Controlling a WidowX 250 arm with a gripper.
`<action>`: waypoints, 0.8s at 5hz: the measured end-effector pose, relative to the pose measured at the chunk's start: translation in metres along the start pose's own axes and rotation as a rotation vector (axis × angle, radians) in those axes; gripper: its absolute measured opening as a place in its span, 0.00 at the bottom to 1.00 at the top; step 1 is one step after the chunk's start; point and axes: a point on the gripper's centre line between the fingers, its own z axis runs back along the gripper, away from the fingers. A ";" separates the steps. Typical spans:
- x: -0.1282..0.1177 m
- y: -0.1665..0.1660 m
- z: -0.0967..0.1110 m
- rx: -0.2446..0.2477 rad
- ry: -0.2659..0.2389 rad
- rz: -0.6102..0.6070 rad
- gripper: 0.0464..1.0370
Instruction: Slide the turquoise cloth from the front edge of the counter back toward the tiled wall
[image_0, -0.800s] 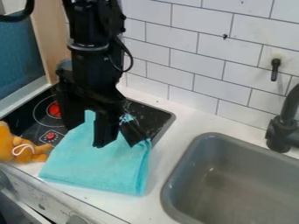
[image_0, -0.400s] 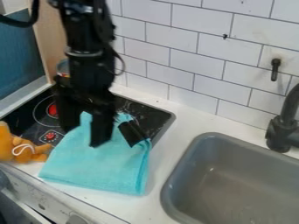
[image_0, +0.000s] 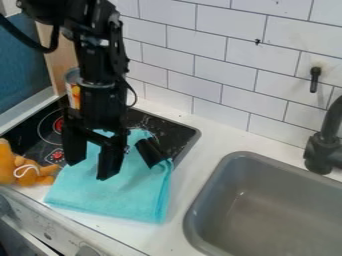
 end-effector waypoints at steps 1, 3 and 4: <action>0.006 -0.003 -0.007 -0.015 -0.014 0.002 0.96; 0.021 -0.006 -0.028 -0.030 0.024 0.015 0.96; 0.037 -0.004 -0.034 -0.040 0.053 0.031 0.96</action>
